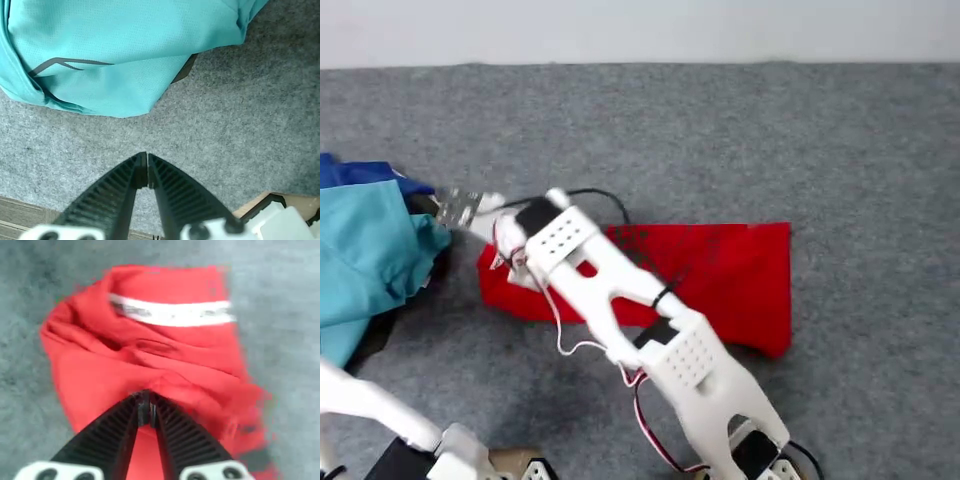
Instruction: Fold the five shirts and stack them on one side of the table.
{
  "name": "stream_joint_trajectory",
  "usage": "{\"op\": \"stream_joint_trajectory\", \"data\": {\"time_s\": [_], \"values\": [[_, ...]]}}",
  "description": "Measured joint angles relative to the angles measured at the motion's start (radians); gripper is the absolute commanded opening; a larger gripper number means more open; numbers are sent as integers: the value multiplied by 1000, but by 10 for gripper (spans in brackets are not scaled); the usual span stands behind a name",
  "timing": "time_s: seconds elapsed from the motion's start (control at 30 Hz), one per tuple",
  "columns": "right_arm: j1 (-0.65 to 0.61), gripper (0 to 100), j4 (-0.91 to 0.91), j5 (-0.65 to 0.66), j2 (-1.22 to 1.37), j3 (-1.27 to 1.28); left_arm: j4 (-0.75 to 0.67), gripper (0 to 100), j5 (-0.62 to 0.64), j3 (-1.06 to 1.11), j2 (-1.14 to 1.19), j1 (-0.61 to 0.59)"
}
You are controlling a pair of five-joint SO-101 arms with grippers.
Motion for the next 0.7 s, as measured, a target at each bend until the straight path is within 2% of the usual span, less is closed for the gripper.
{"op": "stream_joint_trajectory", "data": {"time_s": [0.23, 0.4, 0.53, 0.7], "values": [[-11, 9, 94, 0, 5, -40, 0, 15, 0, 0, 0, 0], [2, 9, 290, 0, -40, -169, 0, 15, 0, 0, 0, 0], [74, 9, 379, -58, -97, -180, 0, 15, 0, 0, 0, 0], [215, 9, 379, -123, -269, 2, 0, 15, 0, 0, -5, 0]]}}
